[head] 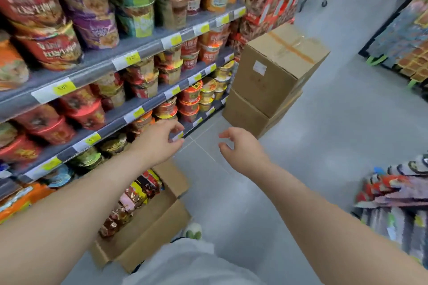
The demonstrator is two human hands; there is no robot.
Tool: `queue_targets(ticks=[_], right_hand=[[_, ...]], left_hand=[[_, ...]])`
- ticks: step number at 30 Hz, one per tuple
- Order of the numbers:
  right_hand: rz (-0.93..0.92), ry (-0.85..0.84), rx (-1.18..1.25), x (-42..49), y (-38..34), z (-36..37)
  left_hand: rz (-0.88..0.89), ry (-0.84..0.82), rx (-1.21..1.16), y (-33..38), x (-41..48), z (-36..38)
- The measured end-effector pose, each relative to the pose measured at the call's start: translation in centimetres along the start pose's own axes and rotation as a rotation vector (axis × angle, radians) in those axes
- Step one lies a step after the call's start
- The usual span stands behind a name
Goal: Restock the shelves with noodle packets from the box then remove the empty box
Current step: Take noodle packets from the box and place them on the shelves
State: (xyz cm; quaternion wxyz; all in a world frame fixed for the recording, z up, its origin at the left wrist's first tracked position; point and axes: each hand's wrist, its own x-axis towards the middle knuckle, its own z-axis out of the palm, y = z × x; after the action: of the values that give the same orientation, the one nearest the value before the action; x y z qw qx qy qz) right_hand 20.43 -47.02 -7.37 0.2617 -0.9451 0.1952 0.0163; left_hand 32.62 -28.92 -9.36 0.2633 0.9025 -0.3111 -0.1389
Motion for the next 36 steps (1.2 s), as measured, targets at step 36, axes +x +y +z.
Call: queue_targets(ticks=[36], right_hand=[[-1.192, -0.915, -0.473, 32.8, -10.9, 16.6]], left_hand=[[-1.385, 0.592, -0.313, -6.5, 4.3, 8.6]])
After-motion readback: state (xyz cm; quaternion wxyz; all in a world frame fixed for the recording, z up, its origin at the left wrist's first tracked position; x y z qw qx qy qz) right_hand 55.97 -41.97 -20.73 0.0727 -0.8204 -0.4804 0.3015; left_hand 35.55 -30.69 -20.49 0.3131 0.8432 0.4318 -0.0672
